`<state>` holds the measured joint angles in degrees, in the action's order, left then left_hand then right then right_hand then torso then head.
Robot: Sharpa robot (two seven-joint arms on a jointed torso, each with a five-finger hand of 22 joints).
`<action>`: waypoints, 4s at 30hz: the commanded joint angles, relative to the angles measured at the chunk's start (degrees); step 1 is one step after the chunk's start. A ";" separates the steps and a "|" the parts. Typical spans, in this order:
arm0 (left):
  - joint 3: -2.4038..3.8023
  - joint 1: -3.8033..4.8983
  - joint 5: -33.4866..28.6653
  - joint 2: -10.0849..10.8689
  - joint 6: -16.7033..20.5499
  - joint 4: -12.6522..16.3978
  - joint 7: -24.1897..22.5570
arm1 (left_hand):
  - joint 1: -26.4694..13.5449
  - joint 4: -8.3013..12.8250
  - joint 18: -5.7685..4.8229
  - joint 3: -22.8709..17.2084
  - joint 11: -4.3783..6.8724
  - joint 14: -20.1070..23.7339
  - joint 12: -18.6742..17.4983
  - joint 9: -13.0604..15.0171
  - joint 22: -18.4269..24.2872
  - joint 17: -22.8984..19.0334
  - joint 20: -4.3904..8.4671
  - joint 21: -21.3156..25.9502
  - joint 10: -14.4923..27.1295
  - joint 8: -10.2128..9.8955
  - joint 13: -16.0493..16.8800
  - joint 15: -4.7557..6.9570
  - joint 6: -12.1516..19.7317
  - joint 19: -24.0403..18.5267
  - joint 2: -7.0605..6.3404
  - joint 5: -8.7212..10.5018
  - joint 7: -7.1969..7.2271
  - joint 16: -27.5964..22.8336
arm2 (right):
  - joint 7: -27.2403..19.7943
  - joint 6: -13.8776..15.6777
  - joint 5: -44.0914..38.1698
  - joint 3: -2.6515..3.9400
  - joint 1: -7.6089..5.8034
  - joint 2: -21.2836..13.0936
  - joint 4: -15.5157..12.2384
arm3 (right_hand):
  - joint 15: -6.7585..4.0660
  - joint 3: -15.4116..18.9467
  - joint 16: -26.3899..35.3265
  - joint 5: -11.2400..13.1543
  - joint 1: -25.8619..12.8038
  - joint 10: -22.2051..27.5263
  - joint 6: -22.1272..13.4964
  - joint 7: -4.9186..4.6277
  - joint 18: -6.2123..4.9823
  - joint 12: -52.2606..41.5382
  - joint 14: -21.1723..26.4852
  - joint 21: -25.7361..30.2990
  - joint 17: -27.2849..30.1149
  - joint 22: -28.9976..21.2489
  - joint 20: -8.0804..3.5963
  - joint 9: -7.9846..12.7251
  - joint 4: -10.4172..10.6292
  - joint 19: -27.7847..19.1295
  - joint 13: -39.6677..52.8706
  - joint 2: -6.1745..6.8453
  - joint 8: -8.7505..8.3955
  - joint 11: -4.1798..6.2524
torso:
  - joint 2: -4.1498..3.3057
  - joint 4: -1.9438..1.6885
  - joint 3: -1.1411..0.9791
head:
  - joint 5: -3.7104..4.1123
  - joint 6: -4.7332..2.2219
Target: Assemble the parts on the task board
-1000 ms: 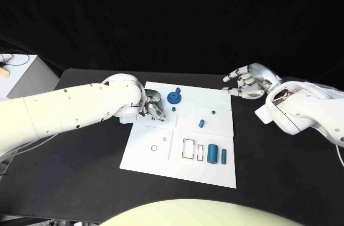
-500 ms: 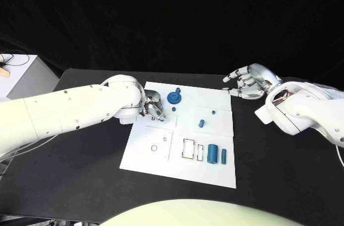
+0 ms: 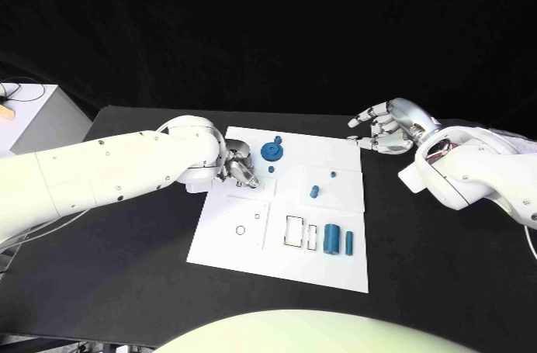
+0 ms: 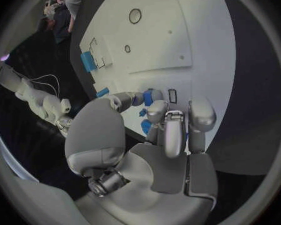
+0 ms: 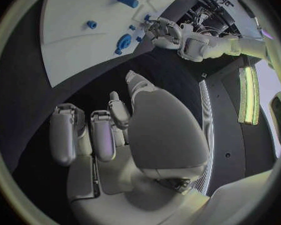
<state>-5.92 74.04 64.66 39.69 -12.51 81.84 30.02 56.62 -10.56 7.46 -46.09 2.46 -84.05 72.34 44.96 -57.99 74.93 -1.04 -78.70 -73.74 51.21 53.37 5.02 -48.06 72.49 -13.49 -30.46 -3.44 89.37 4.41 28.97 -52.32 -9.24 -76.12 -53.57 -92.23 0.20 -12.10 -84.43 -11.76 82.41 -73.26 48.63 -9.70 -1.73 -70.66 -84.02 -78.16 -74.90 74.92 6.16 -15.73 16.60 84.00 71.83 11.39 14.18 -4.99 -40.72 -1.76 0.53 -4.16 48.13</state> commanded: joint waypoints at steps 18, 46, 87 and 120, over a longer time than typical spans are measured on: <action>-0.02 -0.01 -0.58 -1.02 -0.81 -0.56 0.02 | -2.64 7.83 -1.05 -0.82 0.32 -5.40 0.12 0.05 1.08 13.05 0.09 1.06 -0.89 -0.97 0.13 0.59 -2.14 -0.25 1.04 2.30 2.50 -0.08 | -0.36 -0.87 -0.38 0.00 0.07 0.00 -0.03 | 0.30 0.35 0.27 -0.43 -0.89 0.39 -0.42 -0.06 -1.12 0.30 -3.17 0.31 -6.18 8.01 0.28 0.12 0.01 0.10 -0.09 0.01 0.24 0.12 | 0.04 0.00 0.02 | 0.12 0.32; -0.01 -0.02 -0.16 -0.91 0.60 -0.98 -0.09 | 0.09 -0.10 -1.03 16.29 0.31 -5.34 0.05 -0.53 1.62 12.87 0.21 1.84 -0.42 -2.50 0.43 0.63 -3.43 0.01 1.61 3.17 2.51 -0.21 | -0.54 -0.82 -0.38 0.00 0.16 -0.14 -0.07 | 0.32 0.47 0.34 -0.41 -1.15 0.47 -0.49 -0.08 -1.13 0.38 -3.14 0.40 -6.11 7.97 0.28 0.13 0.08 0.07 -0.19 -0.06 0.25 0.10 | 0.00 0.01 0.03 | 0.32 -0.21; 4.41 0.78 -4.46 3.53 -0.56 2.32 -0.07 | 6.41 -6.01 0.07 24.66 -0.98 -3.61 -5.31 -0.88 7.65 7.35 -0.48 5.05 6.26 -4.98 -8.35 -0.31 -0.22 -3.68 3.97 18.67 1.09 -2.74 | -0.76 -0.78 -0.23 0.00 0.56 -0.13 0.20 | 0.36 0.86 0.49 -0.36 -1.87 0.60 -0.85 -0.16 -1.22 0.45 -3.07 0.82 -5.93 7.75 0.32 0.22 0.13 -0.10 -0.35 -0.18 0.15 0.03 | 0.03 0.04 -0.10 | 0.35 -1.44; 4.50 6.45 -7.08 -6.76 -5.40 -21.52 -1.27 | 7.74 -6.18 1.74 22.12 -5.41 -0.66 -11.59 -8.87 17.09 0.50 -3.96 10.86 15.64 -13.74 -20.24 -4.29 5.85 -8.98 2.23 18.83 -3.90 -6.01 | -0.95 -0.50 -0.15 0.01 0.56 0.05 0.14 | 0.38 0.93 0.51 -0.47 -2.04 0.50 -0.94 -0.17 -1.21 0.33 -3.07 0.80 -5.92 7.78 0.33 0.25 0.10 -0.06 -0.28 -0.38 0.13 0.02 | -0.59 0.08 0.34 | -0.78 -4.61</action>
<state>-1.37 80.50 56.46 33.37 -14.82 60.97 29.36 64.73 -16.83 8.38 -24.33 -2.58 -83.94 60.54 36.17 -40.86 74.95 -4.83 -67.61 -58.06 37.58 33.20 1.21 -41.86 63.18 -11.25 -11.70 -7.36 83.16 4.20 28.87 -52.27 -9.24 -75.58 -53.54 -91.92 0.20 -11.62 -84.21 -11.97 81.05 -73.07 48.05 -9.87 -2.61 -70.42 -84.03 -77.52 -74.90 74.94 6.16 -15.57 16.75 84.00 71.58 11.08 14.18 -4.78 -41.22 -1.68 0.77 -5.05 43.46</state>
